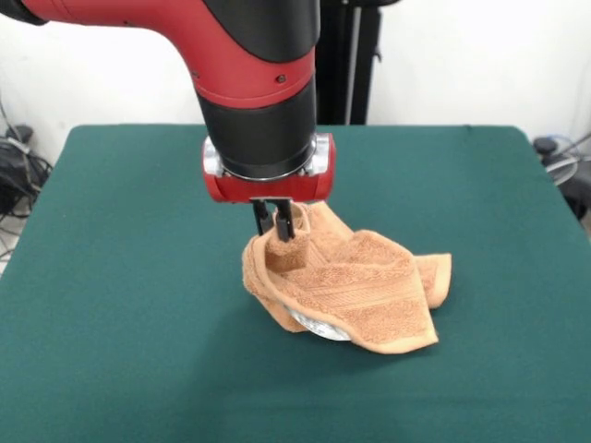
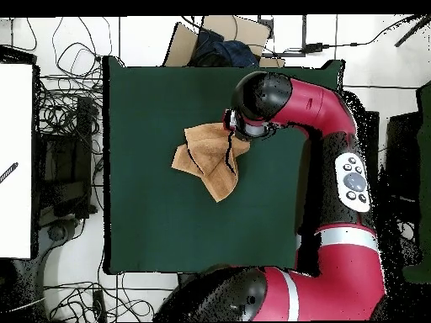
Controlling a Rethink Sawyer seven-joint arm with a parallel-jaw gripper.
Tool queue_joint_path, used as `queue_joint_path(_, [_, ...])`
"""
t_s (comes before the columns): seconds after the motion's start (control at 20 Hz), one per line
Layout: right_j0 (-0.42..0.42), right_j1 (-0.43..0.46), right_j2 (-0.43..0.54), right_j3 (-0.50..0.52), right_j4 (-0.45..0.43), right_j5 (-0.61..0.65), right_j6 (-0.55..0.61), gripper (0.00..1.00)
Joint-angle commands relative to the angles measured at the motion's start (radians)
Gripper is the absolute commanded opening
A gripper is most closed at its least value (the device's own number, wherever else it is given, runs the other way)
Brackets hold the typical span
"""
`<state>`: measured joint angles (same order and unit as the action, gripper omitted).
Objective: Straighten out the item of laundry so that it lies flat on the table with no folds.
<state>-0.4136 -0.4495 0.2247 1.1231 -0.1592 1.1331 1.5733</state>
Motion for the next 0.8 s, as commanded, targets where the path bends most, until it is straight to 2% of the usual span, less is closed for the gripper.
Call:
queue_joint_path(0.05, [-0.005, 0.032, 0.101, -0.025, -0.062, 0.079, -0.225, 0.0])
queue_joint_path(0.5, [0.003, 0.066, 0.115, -0.109, -0.084, 0.123, -0.242, 0.0])
queue_joint_path(0.8, [-0.033, 0.069, 0.118, -0.11, -0.086, 0.167, -0.282, 0.0])
